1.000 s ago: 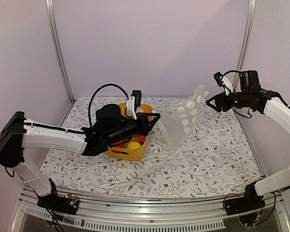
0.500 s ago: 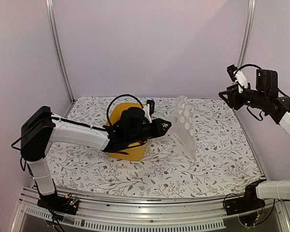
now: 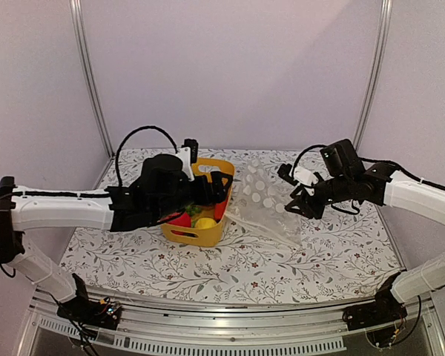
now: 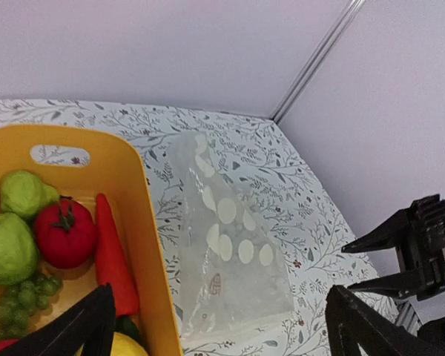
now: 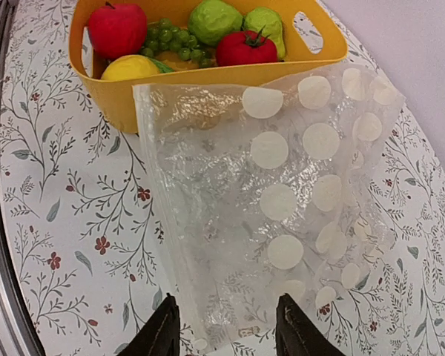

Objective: Place the food in the zip-top bag and seal the zipper
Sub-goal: Place the zipper food storage bag at the center of the board, then pick up the zipper food storage bag from the center of the board.

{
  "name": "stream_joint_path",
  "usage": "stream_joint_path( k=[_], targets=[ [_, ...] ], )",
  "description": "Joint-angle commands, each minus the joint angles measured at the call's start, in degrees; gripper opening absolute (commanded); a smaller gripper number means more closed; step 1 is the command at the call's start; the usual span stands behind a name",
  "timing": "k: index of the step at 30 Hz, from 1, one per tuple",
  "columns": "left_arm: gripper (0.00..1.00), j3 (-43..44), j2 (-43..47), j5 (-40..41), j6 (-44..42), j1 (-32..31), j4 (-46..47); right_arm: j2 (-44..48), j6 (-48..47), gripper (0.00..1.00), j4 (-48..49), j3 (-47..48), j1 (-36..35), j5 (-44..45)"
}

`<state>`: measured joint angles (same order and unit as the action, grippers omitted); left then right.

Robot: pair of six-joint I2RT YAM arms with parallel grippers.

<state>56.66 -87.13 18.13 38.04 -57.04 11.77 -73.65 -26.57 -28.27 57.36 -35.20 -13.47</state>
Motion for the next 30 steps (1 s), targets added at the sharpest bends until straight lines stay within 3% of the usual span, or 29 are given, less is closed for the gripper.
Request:
stream_joint_path(
  k=[1,9,18,21,30],
  targets=[
    [1.0,-8.59,13.6,15.05,-11.56,-0.09,-2.81,-4.64,-3.8,0.45,2.59,0.18,-6.64,6.65],
    [0.93,-18.21,30.62,31.75,-7.66,-0.5,-13.35,-12.98,-5.71,0.54,8.17,-1.06,-14.32,14.09],
    [0.92,-19.36,35.02,31.19,-30.47,-0.06,-17.55,-15.37,-10.17,0.57,10.38,-6.93,-17.56,18.55],
    [0.92,-21.44,34.52,35.51,-30.94,0.47,-15.54,-16.76,-10.79,0.56,12.08,-7.79,-17.64,20.17],
    [0.93,-23.15,36.64,33.36,-28.68,0.84,-14.06,-21.71,-11.46,0.48,15.32,-8.11,-17.71,25.0]
  ],
)
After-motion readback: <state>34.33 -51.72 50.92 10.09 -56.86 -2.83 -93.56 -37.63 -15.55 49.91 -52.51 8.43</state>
